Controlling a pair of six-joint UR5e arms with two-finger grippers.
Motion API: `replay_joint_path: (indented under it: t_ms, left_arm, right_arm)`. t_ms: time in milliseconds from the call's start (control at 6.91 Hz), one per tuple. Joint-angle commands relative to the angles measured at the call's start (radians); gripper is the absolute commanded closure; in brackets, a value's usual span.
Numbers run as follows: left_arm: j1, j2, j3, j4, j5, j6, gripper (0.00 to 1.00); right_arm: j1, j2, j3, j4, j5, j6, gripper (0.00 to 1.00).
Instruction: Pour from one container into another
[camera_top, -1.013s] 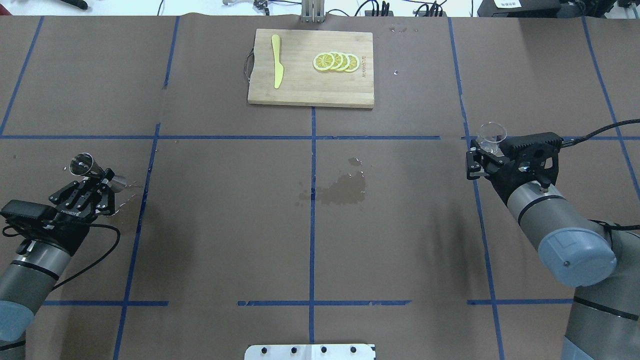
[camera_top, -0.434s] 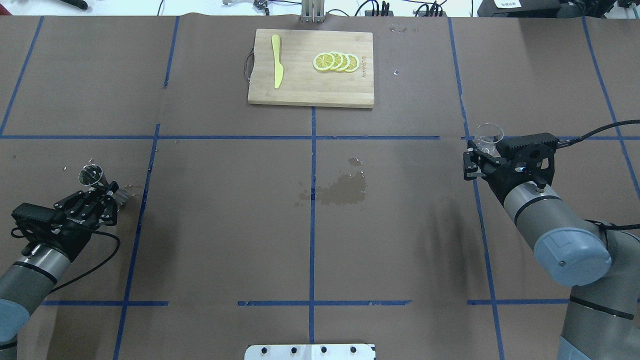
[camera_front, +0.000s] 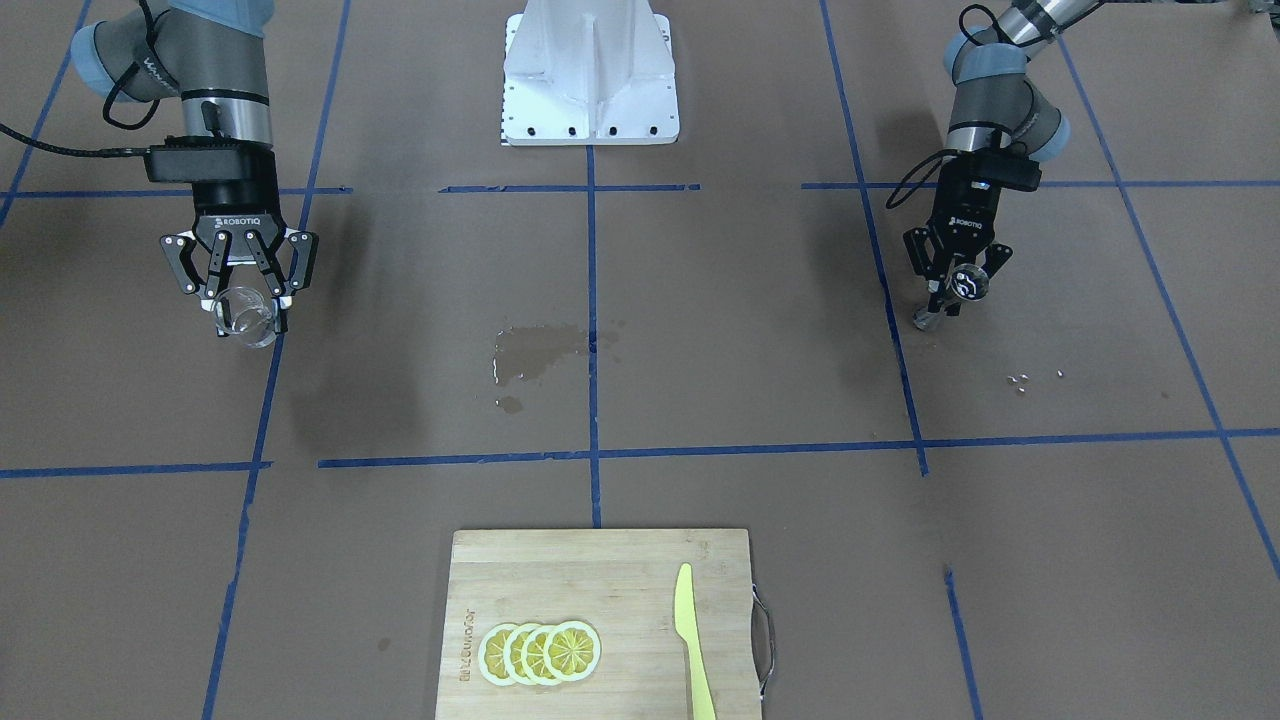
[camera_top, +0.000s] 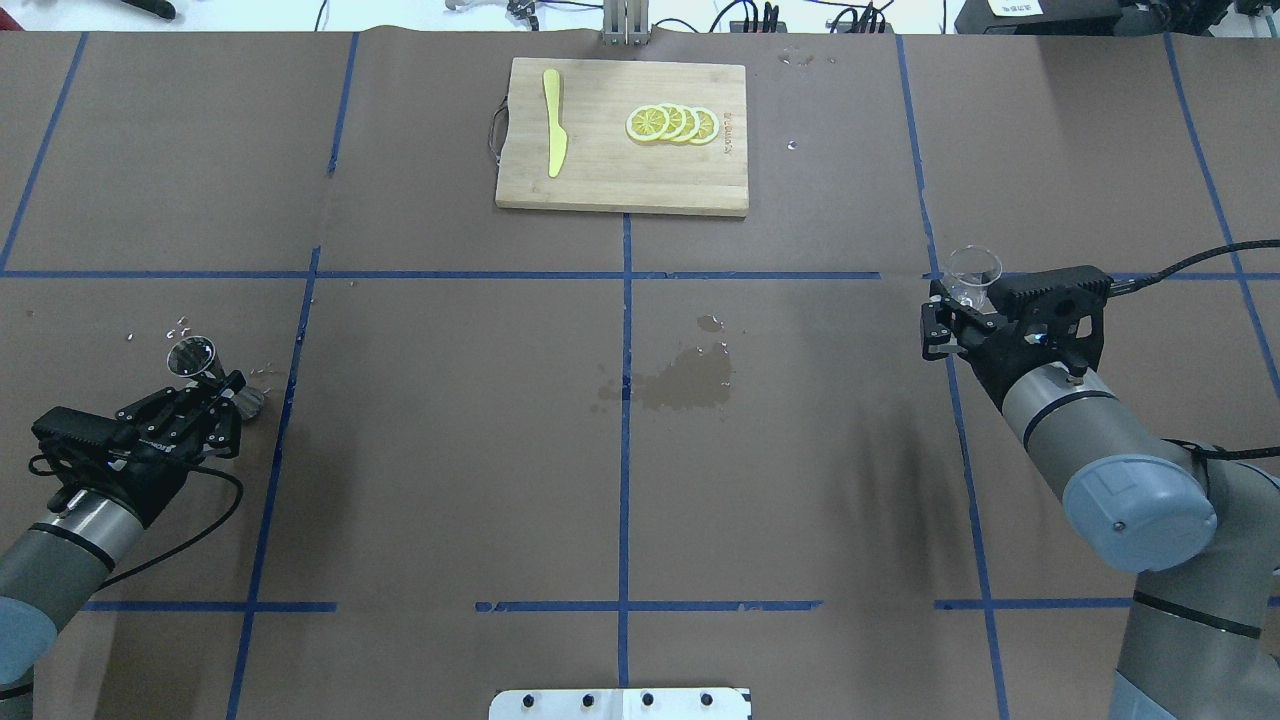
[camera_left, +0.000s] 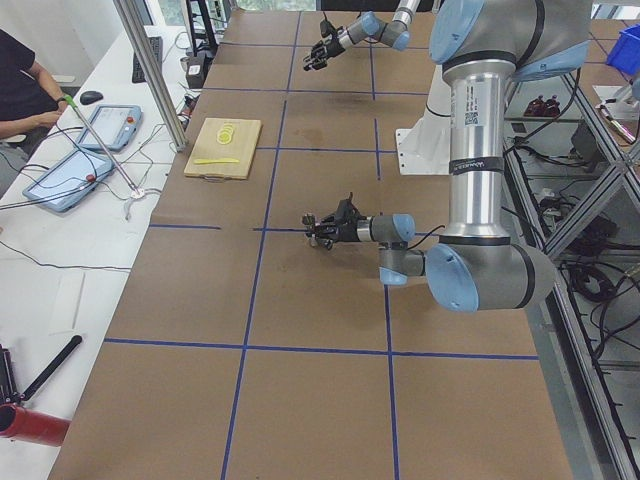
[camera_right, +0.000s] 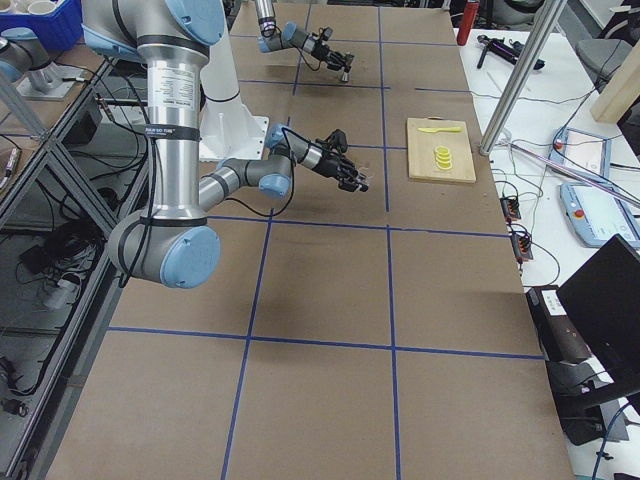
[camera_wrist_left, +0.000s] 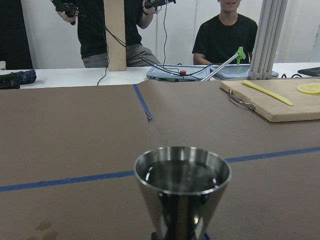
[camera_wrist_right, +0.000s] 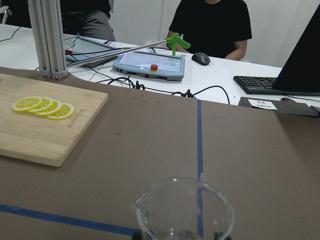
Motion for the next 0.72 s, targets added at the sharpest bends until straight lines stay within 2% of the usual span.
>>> replay_joint_path:
  t_ms: [0,579]
  left_arm:
    - [0.002,-0.001,-0.006,0.002,0.002,-0.033,1.00]
    - [0.014,-0.001,0.000,0.011,0.002,-0.033,1.00]
  right_arm:
    - [0.000,0.006,0.000,0.000,0.000,0.011,1.00]
    - [-0.002,0.009,0.000,0.000,0.000,0.011,1.00]
